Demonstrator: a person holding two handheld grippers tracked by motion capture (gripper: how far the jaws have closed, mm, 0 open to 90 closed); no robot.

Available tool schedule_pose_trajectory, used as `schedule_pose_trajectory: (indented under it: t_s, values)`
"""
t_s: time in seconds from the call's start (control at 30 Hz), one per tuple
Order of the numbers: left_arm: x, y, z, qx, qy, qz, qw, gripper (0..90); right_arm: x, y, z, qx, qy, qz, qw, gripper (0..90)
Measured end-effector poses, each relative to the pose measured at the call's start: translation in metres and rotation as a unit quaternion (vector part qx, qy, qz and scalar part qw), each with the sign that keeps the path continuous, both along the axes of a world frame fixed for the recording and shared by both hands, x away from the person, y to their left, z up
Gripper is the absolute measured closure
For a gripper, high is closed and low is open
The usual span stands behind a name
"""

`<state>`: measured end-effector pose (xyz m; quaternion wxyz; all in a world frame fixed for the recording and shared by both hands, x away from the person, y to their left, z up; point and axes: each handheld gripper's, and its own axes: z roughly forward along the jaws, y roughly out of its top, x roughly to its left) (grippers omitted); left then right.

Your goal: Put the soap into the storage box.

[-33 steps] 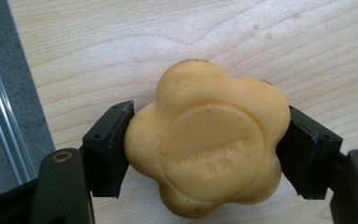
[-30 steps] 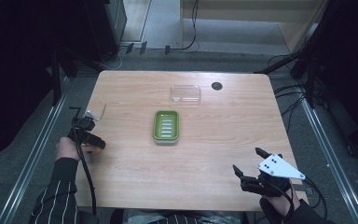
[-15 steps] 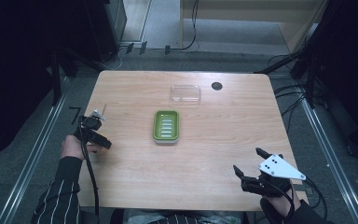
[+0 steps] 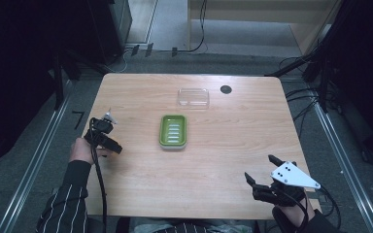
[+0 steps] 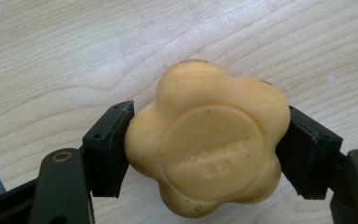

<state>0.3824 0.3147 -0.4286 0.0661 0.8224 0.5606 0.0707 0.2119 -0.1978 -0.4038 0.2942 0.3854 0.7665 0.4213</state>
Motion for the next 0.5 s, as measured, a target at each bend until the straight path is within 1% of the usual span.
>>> schedule_pose_trajectory:
  t_s: [0.2,0.33,0.4,0.43,0.5]
  values:
    - [0.003,-0.006,0.003,-0.003,-0.001,-0.006,1.0,27.5,-0.001,0.0,0.0,-0.001,0.001,-0.001,1.0,13.6]
    - [0.004,-0.009,0.005,-0.002,-0.006,-0.008,0.9999,27.5,-0.001,-0.001,0.0,-0.001,0.002,-0.003,1.0,13.6]
    - [0.005,-0.011,0.005,-0.004,-0.006,-0.01,0.9999,27.5,-0.002,-0.001,0.0,-0.001,0.002,-0.004,1.0,13.6]
    - [0.006,-0.013,0.005,-0.005,-0.004,-0.017,0.9998,27.5,-0.002,-0.002,0.0,-0.002,0.002,-0.004,1.0,13.6]
    - [0.007,-0.015,0.005,-0.006,-0.004,-0.018,0.9998,27.5,-0.002,-0.002,0.0,-0.002,0.003,-0.005,1.0,13.6]
